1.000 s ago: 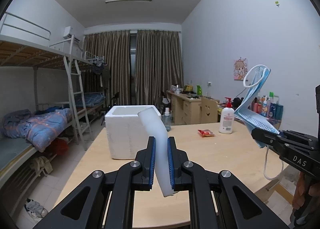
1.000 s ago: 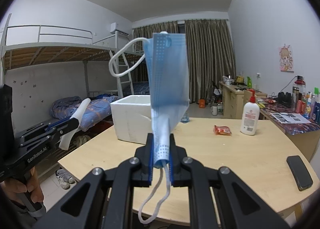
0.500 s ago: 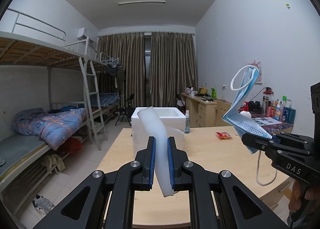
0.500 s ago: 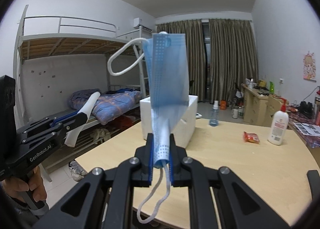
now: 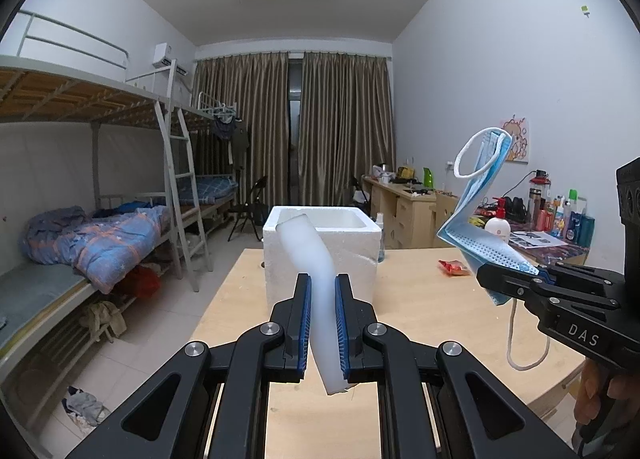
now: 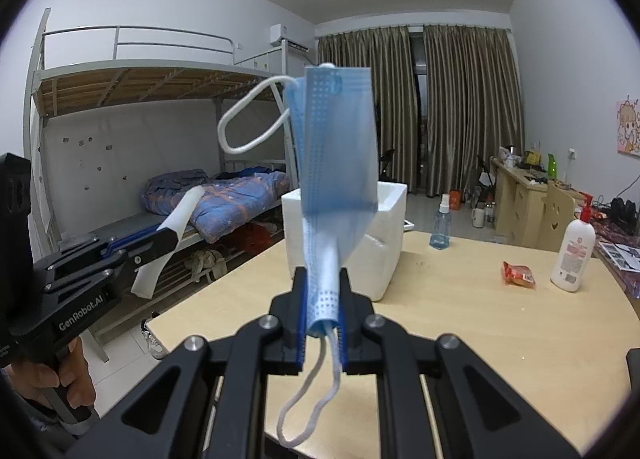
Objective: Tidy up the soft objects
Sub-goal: 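Carry the foam stick and blue mask with both tools over the white foam box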
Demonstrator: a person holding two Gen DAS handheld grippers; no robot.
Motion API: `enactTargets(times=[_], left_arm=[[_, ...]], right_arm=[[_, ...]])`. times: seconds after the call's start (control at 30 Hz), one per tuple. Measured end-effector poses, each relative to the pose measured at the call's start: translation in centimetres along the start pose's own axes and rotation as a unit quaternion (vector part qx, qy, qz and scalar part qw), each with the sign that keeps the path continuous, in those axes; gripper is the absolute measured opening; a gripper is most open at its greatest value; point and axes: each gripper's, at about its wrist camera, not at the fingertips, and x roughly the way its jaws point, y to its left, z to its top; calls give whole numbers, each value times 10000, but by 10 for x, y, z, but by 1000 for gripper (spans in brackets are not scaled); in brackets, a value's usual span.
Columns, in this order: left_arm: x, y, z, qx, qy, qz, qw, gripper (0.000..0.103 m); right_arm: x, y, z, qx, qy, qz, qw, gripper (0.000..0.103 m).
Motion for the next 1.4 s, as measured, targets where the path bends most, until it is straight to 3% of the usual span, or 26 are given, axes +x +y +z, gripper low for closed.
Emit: enactTargets(times=[0.83, 1.4], left_arm=[[93, 14, 51, -43, 209, -53, 9998, 12], [180, 30, 79, -134, 501, 1, 9987, 12]], right_arm=[[53, -25, 52, 166, 123, 43, 9998, 15], [118, -42, 87, 179, 464, 123, 9987, 15]])
